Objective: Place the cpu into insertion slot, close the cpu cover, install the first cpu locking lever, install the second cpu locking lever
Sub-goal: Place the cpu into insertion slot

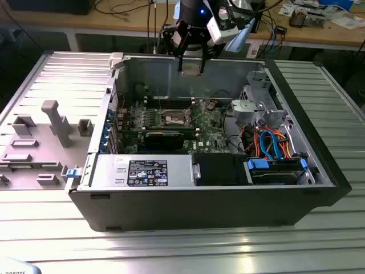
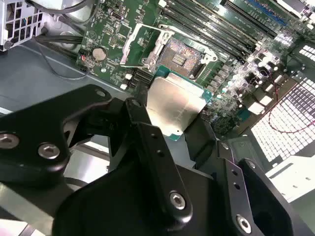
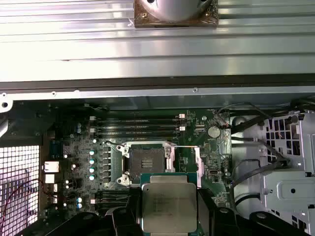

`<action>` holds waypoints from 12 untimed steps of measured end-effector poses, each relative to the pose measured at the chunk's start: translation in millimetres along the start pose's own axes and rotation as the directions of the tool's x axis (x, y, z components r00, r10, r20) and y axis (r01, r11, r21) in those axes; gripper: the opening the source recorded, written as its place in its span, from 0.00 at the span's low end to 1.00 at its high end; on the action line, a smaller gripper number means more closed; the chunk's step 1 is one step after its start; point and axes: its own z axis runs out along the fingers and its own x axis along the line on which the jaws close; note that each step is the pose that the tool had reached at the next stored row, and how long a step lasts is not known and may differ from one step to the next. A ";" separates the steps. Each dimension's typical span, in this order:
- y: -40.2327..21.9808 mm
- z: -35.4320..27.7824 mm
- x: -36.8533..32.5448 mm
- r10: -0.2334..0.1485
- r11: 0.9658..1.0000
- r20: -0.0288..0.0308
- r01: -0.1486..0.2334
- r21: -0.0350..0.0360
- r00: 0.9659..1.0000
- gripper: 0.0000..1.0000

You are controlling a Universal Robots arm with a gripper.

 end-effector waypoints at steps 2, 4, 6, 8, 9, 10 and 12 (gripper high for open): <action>0.0 0.0 0.0 0.000 1.000 0.000 0.000 0.000 1.000 0.54; 0.0 0.0 0.0 0.000 1.000 0.000 0.000 0.000 1.000 0.54; 0.0 0.0 0.0 0.000 1.000 0.000 0.000 0.000 1.000 0.54; 0.0 0.0 0.0 0.000 1.000 0.000 0.000 0.000 1.000 0.54; 0.0 0.0 0.0 0.000 1.000 0.000 0.000 0.000 1.000 0.54; 0.0 0.0 0.0 0.000 1.000 0.000 0.000 0.000 1.000 0.54; 0.0 0.0 0.0 0.002 1.000 0.000 -0.002 0.000 1.000 0.54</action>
